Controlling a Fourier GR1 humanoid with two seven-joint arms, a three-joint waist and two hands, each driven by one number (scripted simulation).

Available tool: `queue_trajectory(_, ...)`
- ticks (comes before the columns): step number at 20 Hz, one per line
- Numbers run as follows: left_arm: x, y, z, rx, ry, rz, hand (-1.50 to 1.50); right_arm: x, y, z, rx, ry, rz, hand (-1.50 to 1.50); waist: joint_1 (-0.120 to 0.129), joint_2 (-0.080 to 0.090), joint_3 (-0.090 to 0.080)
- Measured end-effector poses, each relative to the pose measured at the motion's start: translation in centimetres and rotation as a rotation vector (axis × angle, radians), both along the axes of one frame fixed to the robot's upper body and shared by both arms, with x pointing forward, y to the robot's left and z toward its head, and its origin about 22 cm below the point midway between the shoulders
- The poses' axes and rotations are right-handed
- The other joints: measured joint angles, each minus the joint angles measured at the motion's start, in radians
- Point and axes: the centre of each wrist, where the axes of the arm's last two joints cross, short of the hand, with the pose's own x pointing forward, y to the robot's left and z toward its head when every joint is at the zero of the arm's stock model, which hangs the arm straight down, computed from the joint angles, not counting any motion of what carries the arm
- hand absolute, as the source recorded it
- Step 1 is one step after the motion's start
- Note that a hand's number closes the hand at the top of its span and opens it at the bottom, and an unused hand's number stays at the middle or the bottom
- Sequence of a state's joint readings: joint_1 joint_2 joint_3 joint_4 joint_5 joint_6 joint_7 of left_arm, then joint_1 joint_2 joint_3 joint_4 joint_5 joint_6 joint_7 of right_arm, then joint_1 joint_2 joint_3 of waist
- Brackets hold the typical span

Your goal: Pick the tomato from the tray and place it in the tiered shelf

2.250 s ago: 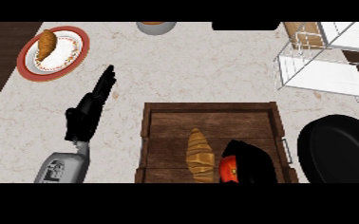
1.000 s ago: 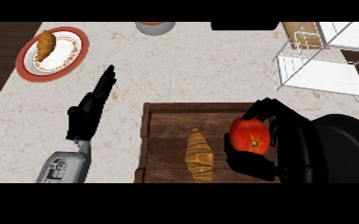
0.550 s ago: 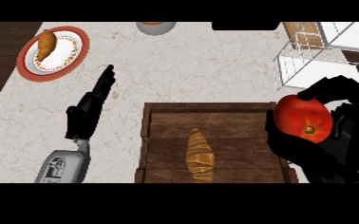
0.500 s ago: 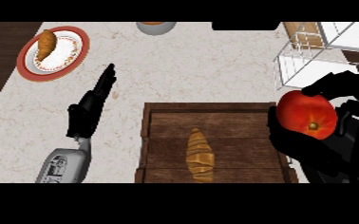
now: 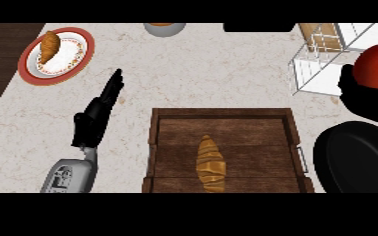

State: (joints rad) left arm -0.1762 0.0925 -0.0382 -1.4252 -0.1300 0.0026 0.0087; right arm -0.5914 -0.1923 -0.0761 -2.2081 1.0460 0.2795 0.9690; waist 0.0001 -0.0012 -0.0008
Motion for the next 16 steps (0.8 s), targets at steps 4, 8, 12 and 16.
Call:
queue_trajectory(4, -0.2, -1.1, -0.1, 0.0, -0.004, -0.003, 0.0, 1.4, -1.2, 1.5, -0.015, -0.015, -0.047, 1.5, 0.001, 0.0, 0.0)
queue_trajectory(8, -0.2, -0.3, -0.2, -0.001, 0.0, -0.006, 0.0, 3.0, -3.4, 2.1, -0.028, -0.023, -0.101, 1.5, 0.002, 0.001, 0.001)
queue_trajectory(12, 0.0, 0.3, 0.3, 0.003, 0.001, -0.005, 0.0, 4.3, -4.8, 2.8, -0.044, -0.037, -0.128, 1.5, 0.003, 0.001, 0.0)
queue_trajectory(16, -0.1, -0.2, 0.3, 0.003, 0.004, -0.009, 0.0, 5.7, -6.5, 3.2, -0.096, -0.041, -0.146, 1.5, 0.003, 0.001, 0.001)
